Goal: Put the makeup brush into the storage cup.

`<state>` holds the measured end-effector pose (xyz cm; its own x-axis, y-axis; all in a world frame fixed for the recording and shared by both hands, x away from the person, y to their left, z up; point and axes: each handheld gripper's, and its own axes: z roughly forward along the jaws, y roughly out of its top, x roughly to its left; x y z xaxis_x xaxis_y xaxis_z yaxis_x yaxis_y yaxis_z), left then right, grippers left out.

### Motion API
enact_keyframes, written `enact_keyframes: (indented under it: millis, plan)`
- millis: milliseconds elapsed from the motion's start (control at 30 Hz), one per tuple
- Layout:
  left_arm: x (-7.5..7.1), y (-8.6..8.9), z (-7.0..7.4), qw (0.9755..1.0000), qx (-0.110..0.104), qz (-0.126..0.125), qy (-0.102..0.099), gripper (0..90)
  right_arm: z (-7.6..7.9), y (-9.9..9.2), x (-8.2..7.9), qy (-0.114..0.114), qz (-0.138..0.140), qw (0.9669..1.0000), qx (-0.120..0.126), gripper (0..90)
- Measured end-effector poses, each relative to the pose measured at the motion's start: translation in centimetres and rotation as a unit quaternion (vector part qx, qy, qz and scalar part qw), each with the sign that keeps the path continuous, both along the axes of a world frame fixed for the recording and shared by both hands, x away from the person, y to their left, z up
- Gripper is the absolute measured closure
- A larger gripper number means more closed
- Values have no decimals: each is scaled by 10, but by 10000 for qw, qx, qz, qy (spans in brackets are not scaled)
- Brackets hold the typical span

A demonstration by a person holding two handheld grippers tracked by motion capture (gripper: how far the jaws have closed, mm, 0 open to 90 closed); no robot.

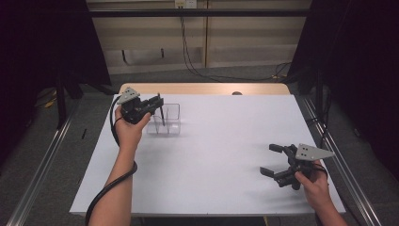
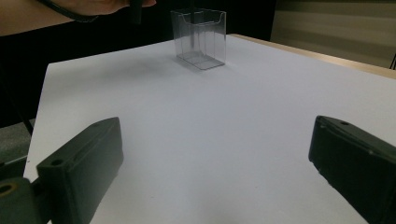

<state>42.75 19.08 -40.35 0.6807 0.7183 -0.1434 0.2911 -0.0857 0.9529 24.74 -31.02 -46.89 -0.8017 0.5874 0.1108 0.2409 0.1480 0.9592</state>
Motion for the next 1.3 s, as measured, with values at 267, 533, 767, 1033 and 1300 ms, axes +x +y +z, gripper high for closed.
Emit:
enact_keyframes:
  millis: [267,533,767,1033,1300]
  plan:
    - [-4,2,2,9999,-107,17,-36,486,1,0,0,-10,-10,10000,2,29]
    - [-8,5,4,9997,-228,3,-92,361,1,1,0,-22,3,10000,-1,29]
    - [-11,4,3,9996,-271,-46,-110,283,1,2,0,-28,5,10000,-16,29]
    - [-16,4,2,9991,-357,-144,-151,203,1,2,0,-29,5,10000,-17,29]
    - [-21,5,1,9988,-370,-247,-195,131,1,2,0,-25,15,10000,-34,29]
